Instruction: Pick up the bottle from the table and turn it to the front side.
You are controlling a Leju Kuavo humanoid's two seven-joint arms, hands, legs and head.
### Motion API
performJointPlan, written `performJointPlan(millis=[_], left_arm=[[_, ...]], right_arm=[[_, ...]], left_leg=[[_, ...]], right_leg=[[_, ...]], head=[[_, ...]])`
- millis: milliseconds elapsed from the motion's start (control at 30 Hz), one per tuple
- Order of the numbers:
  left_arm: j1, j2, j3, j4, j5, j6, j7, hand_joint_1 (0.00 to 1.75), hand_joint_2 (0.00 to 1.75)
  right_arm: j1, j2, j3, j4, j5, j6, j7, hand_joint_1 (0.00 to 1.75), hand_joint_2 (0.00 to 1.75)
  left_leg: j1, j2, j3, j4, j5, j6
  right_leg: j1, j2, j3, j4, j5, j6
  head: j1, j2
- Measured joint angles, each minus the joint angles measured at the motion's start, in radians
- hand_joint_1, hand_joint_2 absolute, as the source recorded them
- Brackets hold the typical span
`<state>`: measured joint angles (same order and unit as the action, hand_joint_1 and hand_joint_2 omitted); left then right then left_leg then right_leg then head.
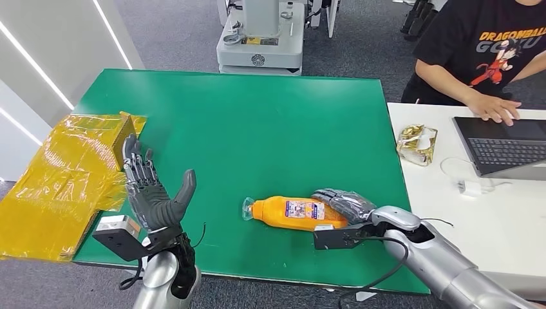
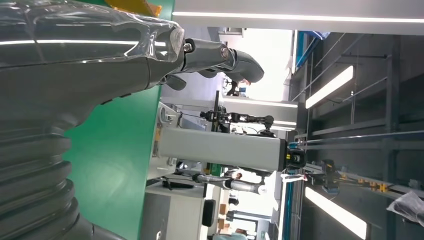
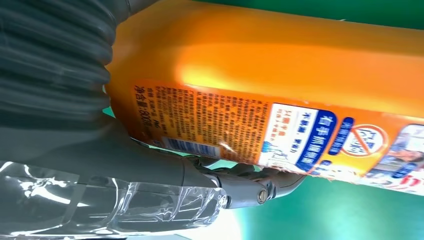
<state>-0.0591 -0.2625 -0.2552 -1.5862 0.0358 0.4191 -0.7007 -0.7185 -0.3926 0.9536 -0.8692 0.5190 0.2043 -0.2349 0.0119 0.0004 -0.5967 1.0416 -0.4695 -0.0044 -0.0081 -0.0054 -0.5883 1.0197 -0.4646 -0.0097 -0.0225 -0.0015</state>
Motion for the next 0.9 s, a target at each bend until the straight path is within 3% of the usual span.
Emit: performJointPlan(millis=[433, 467, 567, 600, 733, 900], left_arm=[[0.0, 0.0, 0.0, 0.0, 0.006, 0.016, 0.0, 0.0, 1.75], [0.0, 0.0, 0.0, 0.0, 0.006, 0.018, 0.0, 0.0, 1.75], [0.0, 0.0, 0.0, 0.0, 0.006, 0.02, 0.0, 0.0, 1.75], [0.0, 0.0, 0.0, 0.0, 0.007, 0.02, 0.0, 0.0, 1.75], [0.0, 0.0, 0.0, 0.0, 0.01, 0.02, 0.0, 0.0, 1.75], [0.0, 0.0, 0.0, 0.0, 0.011, 0.018, 0.0, 0.0, 1.75]], right_arm=[[-0.057, 0.078, 0.035, 0.09, -0.021, 0.008, -0.044, 0.0, 1.75], [-0.059, 0.081, 0.037, 0.096, -0.022, 0.009, -0.044, 0.19, 1.75], [-0.063, 0.089, 0.045, 0.11, -0.023, 0.009, -0.045, 1.29, 1.75], [-0.065, 0.09, 0.047, 0.114, -0.024, 0.01, -0.047, 1.47, 1.75], [-0.076, 0.097, 0.055, 0.128, -0.029, 0.021, -0.058, 1.52, 1.75], [-0.084, 0.101, 0.063, 0.138, -0.038, 0.022, -0.061, 1.44, 1.75]], left_leg=[[0.0, 0.0, 0.0, 0.0, 0.0, 0.0], [0.0, 0.0, 0.0, 0.0, 0.0, 0.0], [0.0, 0.0, 0.0, 0.0, 0.0, 0.0], [0.0, 0.0, 0.0, 0.0, 0.0, 0.0], [0.0, 0.0, 0.0, 0.0, 0.0, 0.0], [0.0, 0.0, 0.0, 0.0, 0.0, 0.0]], right_leg=[[0.0, 0.0, 0.0, 0.0, 0.0, 0.0], [0.0, 0.0, 0.0, 0.0, 0.0, 0.0], [0.0, 0.0, 0.0, 0.0, 0.0, 0.0], [0.0, 0.0, 0.0, 0.0, 0.0, 0.0], [0.0, 0.0, 0.0, 0.0, 0.0, 0.0], [0.0, 0.0, 0.0, 0.0, 0.0, 0.0]], head=[[0.0, 0.0], [0.0, 0.0], [0.0, 0.0], [0.0, 0.0], [0.0, 0.0], [0.0, 0.0]])
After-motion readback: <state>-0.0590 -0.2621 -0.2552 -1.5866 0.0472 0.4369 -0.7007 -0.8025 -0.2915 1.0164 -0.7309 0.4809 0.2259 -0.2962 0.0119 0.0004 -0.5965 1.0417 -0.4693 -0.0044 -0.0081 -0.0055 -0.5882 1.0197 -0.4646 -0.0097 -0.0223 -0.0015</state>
